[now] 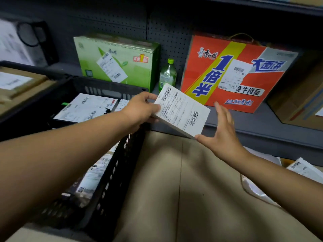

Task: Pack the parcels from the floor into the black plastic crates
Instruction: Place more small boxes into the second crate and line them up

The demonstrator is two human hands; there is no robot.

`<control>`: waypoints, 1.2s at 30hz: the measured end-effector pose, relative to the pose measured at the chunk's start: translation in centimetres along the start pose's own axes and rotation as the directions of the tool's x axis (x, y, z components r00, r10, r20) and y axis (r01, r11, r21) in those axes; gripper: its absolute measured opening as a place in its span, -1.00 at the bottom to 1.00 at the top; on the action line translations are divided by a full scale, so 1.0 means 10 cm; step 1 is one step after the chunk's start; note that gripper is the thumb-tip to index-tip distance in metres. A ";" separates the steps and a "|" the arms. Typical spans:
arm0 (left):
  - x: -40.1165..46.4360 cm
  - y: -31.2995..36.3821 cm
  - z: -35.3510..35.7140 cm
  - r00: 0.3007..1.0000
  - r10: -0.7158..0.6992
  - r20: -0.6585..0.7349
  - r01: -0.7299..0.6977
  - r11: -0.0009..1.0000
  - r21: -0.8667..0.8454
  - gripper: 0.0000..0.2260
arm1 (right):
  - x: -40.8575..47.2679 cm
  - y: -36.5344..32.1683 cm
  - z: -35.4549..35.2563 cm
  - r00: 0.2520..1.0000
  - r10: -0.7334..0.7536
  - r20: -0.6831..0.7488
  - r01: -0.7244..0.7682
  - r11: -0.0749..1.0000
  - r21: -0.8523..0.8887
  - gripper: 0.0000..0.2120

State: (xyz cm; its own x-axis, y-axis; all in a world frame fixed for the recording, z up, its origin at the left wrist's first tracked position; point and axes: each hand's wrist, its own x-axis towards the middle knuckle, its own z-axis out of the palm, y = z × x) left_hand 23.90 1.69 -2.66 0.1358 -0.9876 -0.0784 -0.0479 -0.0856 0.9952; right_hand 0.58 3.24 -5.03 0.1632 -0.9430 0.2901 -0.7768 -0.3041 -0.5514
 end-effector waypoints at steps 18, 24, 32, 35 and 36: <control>-0.12 -0.36 -2.56 0.979 -0.060 -0.194 0.033 0.990 -0.139 -0.85 | 0.91 -2.03 1.54 0.842 -0.384 0.379 0.499 0.822 -0.274 -0.12; -0.20 -0.33 -3.25 0.942 0.222 -0.251 0.007 0.736 0.676 -0.89 | 0.62 -2.44 2.01 0.798 -0.362 0.482 0.509 0.833 -0.218 -0.14; -0.13 -0.64 -3.51 0.914 0.207 -0.349 -0.041 0.903 0.428 -0.89 | 0.15 -2.63 2.55 0.640 -0.352 0.683 0.696 0.643 -0.320 -0.26; -0.10 -0.67 -3.55 0.917 0.191 -0.350 -0.058 0.932 0.357 -0.89 | 0.17 -2.61 2.72 0.631 -0.271 0.727 0.687 0.631 -0.362 -0.32; -0.10 -0.68 -3.56 0.920 0.189 -0.343 -0.061 0.934 0.351 -0.89 | 0.18 -2.60 2.77 0.629 -0.256 0.734 0.685 0.630 -0.367 -0.32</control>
State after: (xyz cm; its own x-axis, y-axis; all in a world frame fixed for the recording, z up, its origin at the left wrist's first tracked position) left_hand 59.37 7.90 -7.27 0.4555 -0.8798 0.1361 -0.4008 -0.0661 0.9138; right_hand 37.96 5.75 -11.85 0.7481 -0.6146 -0.2503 -0.6008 -0.7874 0.1380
